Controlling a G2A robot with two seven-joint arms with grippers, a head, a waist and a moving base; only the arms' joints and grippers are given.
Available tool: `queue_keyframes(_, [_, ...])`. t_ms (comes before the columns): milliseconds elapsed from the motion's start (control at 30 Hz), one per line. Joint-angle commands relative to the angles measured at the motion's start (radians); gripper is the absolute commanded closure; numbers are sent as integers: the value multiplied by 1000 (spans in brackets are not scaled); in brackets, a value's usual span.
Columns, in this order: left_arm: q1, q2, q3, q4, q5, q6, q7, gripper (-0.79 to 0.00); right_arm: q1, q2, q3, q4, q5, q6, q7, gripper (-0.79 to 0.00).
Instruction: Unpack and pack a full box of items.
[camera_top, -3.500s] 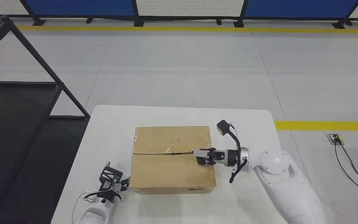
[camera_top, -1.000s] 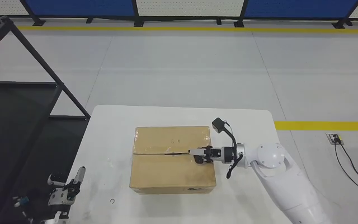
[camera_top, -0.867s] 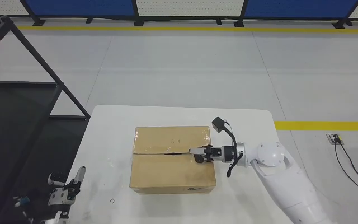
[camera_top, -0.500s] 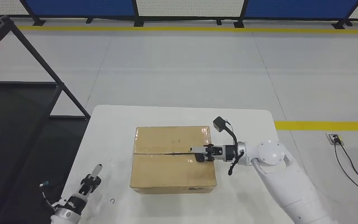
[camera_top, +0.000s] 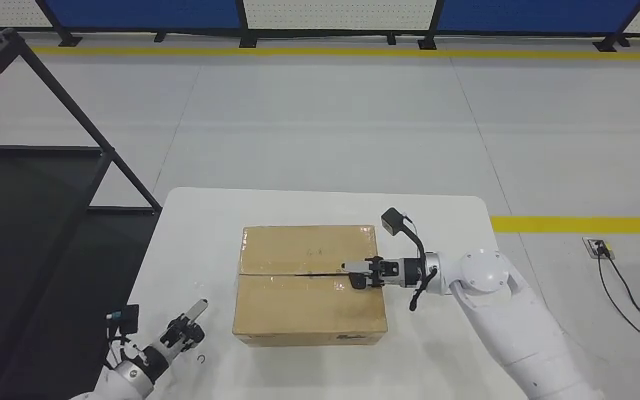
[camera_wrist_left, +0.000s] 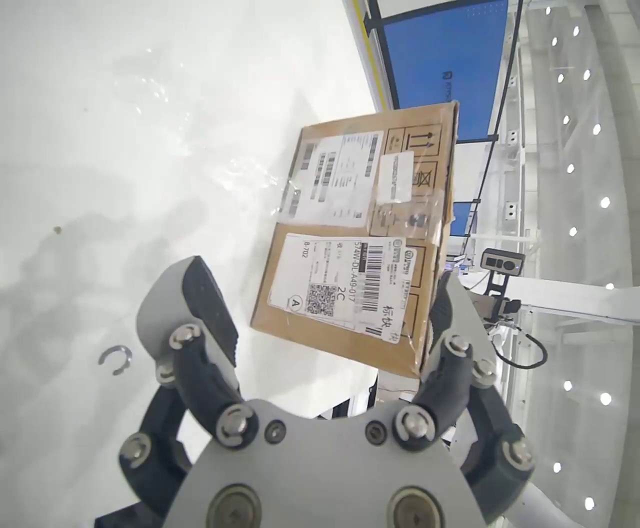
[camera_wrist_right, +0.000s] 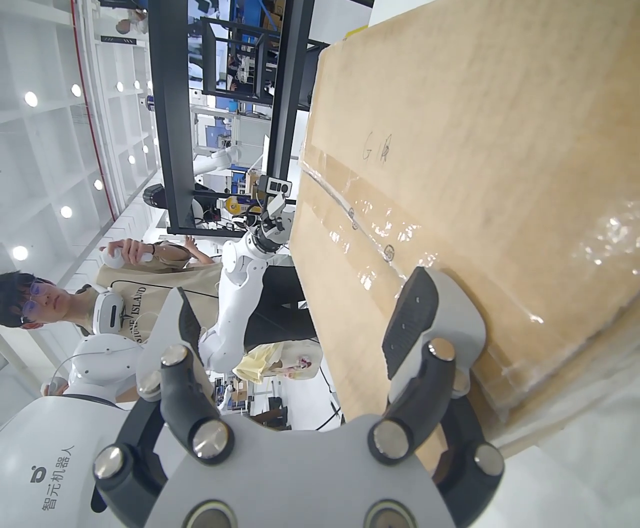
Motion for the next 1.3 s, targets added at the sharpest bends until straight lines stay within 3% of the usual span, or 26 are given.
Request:
queue_keyframes(0, [-14, -4, 14, 13, -95, 30, 8, -785, 2, 0, -1, 2, 1, 0, 3, -785])
queue_keyframes(200, [-70, -13, 46, 66, -278, 111, 26, -785, 4, 0, -4, 7, -1, -2, 7, -785])
queue_keyframes(533, [-90, -12, 66, 81, -317, 169, 15, -785, 4, 3, 0, 20, 7, -5, 21, -785])
queue_keyframes(633, [-120, -16, 84, 102, -362, 211, 65, -785, 9, 2, -5, 27, 18, -14, 30, -785])
queue_keyframes(1033, [-144, -25, 123, 124, -445, 217, 184, -785, -36, 9, 27, -34, 86, -134, 62, -785])
queue_keyframes(1267, [-190, -33, 168, 170, -503, 210, 241, -785, -63, 19, 43, -72, 78, -121, 70, -785])
